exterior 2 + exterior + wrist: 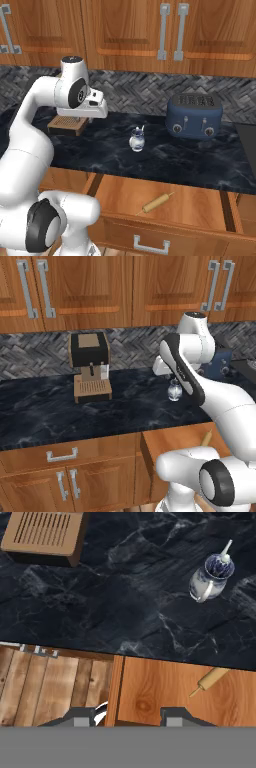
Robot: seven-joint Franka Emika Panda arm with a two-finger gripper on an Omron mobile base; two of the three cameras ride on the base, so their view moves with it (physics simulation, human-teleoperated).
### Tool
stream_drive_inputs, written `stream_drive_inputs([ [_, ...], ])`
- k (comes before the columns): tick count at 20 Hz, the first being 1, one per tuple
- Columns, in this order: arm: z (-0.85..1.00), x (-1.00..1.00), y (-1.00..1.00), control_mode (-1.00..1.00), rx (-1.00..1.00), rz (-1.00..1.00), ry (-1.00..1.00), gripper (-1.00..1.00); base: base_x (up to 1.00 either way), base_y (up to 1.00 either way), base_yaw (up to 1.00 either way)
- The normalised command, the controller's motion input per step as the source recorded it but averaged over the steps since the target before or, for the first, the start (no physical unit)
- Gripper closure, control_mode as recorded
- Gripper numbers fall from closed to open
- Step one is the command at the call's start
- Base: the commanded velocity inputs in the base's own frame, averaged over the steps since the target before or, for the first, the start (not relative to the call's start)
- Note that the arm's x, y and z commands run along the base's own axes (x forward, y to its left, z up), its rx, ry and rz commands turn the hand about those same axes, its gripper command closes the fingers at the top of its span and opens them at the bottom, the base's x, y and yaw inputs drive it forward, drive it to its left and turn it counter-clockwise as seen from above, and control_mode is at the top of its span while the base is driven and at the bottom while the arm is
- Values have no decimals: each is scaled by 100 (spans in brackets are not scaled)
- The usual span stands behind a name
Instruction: Pick the rolling pin from the drawer and place it on the counter.
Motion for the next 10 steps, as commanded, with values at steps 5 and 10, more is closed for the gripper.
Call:
stream_drive_inputs([
  [5, -12, -24, -18, -100, 0, 0, 0, -100, 0, 0, 0],
  [10, -52, -71, 0, -100, 0, -3, -1, -100, 0, 0, 0],
])
